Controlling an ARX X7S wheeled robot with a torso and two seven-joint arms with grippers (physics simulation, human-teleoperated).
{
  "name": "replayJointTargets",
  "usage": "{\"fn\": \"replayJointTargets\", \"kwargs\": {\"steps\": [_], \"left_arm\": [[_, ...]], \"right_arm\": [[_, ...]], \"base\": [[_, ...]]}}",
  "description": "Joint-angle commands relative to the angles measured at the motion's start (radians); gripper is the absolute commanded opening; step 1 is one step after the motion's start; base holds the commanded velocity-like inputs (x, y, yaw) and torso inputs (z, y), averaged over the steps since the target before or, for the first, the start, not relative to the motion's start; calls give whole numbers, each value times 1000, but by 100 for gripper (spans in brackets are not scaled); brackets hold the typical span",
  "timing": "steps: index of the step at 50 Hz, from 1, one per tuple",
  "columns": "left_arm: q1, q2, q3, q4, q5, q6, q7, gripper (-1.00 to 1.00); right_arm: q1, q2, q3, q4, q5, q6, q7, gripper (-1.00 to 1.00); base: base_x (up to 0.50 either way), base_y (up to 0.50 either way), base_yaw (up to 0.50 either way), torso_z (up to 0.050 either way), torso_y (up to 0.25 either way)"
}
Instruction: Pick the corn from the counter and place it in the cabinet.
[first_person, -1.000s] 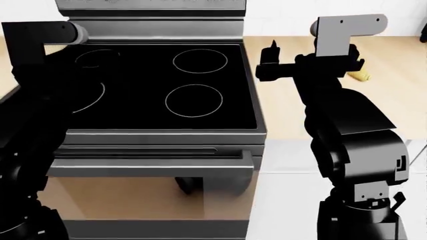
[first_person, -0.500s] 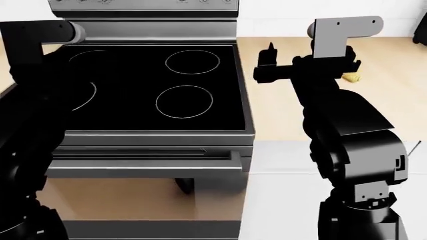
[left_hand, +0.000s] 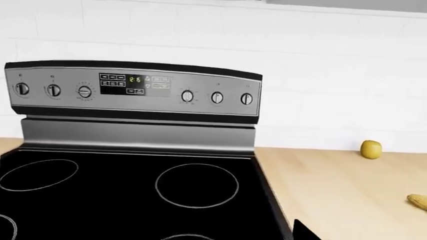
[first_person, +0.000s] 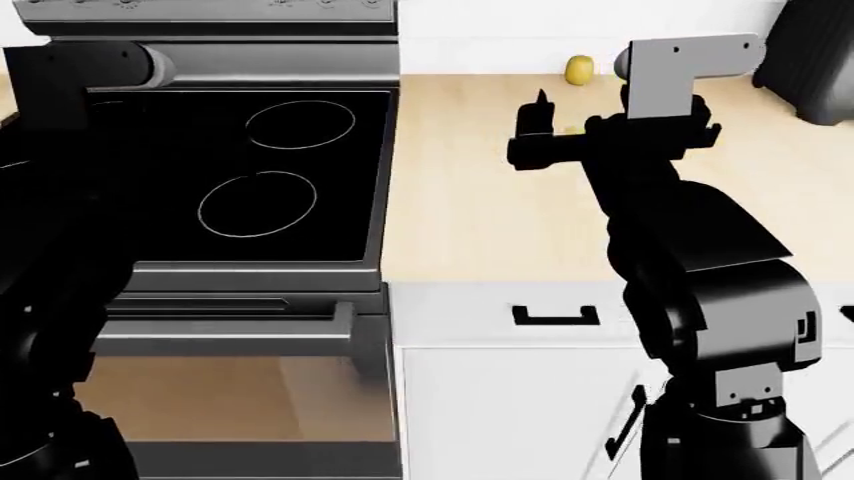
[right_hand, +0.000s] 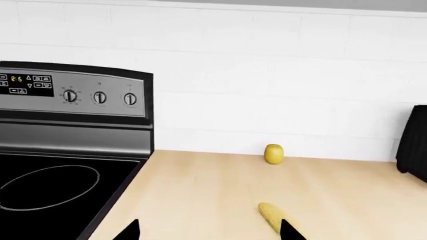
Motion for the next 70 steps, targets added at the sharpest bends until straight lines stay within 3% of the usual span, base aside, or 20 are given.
{"fn": "replayJointTargets", "kwargs": {"steps": [1, 16, 70], "left_arm": [[0, 1, 1, -8, -6, 4, -1, 100], [15, -2, -9, 21, -22, -14, -6, 100], [15, -8, -2, -2, -43, -4, -16, 100]], "right_arm": [[-2, 4, -2, -2, 10, 2, 4, 100], [-3, 6, 4, -6, 34, 11, 3, 100], [-8, 22, -9, -17, 73, 14, 26, 100]], "base": [[0, -500, 0, 0, 0], [36, -195, 0, 0, 0], [263, -85, 0, 0, 0]]}}
